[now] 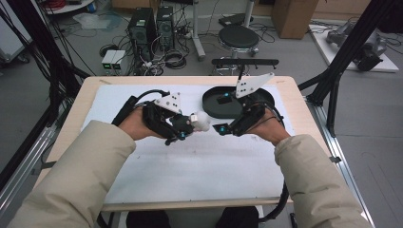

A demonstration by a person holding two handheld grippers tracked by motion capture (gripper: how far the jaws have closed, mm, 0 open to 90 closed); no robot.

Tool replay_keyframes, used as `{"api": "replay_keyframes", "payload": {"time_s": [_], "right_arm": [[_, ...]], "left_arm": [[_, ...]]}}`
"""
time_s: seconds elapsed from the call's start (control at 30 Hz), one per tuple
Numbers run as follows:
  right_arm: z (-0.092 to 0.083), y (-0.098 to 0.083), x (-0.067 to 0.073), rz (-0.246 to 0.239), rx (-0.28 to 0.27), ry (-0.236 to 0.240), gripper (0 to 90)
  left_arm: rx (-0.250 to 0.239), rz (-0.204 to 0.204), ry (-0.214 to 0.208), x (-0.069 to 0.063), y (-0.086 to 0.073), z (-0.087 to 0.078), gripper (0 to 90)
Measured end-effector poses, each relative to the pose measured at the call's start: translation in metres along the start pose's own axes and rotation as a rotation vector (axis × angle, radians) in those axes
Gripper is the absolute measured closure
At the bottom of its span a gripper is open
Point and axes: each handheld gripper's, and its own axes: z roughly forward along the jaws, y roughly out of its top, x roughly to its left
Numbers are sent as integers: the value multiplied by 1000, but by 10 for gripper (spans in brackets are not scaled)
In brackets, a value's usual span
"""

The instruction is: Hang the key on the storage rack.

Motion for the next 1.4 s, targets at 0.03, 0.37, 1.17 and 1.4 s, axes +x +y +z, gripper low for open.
{"api": "replay_keyframes", "payload": {"time_s": [0.03, 0.37, 1.17, 1.4], "right_arm": [[6, 3, 1, -8, 28, 12, 7], [26, 10, 2, -20, 122, 79, 50], [38, 9, 3, -60, 243, 103, 578], [25, 4, -2, -3, 201, 51, 580]], "left_arm": [[4, 2, 0, 0, 0, 1, 481], [33, 19, -22, -3, 0, 12, 481], [11, 36, -46, -2, -4, 19, 379], [-116, -59, 103, 0, -24, 5, 68]]}}
